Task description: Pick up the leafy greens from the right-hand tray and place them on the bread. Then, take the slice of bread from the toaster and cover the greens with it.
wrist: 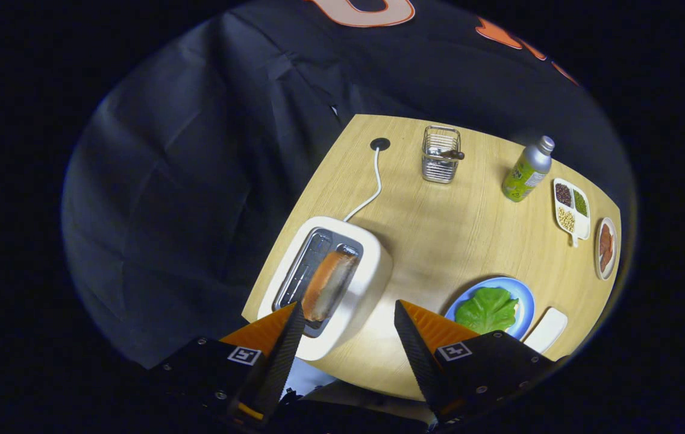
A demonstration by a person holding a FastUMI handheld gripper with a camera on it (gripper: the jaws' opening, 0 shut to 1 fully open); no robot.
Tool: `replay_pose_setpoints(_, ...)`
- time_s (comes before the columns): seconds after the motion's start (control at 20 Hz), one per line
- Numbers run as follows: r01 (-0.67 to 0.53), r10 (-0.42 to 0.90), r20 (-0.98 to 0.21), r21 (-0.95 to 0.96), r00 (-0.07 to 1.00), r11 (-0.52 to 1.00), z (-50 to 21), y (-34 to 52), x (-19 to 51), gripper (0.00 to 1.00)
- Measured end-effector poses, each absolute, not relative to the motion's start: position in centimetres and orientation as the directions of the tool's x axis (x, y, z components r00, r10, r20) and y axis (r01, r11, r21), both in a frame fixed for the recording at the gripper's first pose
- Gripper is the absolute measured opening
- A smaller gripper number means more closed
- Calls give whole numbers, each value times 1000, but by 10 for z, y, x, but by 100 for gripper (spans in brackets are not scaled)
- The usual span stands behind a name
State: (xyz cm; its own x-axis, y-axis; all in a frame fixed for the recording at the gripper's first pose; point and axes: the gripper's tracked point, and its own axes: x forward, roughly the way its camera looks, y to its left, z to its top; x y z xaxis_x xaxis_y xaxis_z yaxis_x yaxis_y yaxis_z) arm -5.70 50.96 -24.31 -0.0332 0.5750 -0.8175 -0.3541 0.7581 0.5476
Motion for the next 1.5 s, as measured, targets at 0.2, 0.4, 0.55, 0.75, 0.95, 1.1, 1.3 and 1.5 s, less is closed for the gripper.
replay_pose_setpoints(0.2, -348, 547, -835, 532, -65, 771, -251, 528, -60, 90)
replay_pose_setpoints(0.4, -349, 511, -856, 504, -81, 790, -260, 544, -63, 86)
replay_pose_setpoints(0.55, -346, 463, -881, 466, -96, 814, -272, 551, -66, 73)
replay_pose_setpoints(0.75, -289, 439, -893, 448, -99, 846, -282, 559, -66, 52)
replay_pose_setpoints(0.95, -268, 443, -891, 453, -99, 850, -286, 560, -67, 30)
replay_pose_setpoints(1.1, -225, 473, -877, 479, -83, 849, -281, 553, -66, 16)
replay_pose_setpoints(1.3, -182, 560, -826, 560, -56, 808, -259, 541, -59, 13)
replay_pose_setpoints(1.5, -151, 659, -751, 655, -24, 741, -230, 518, -52, 13)
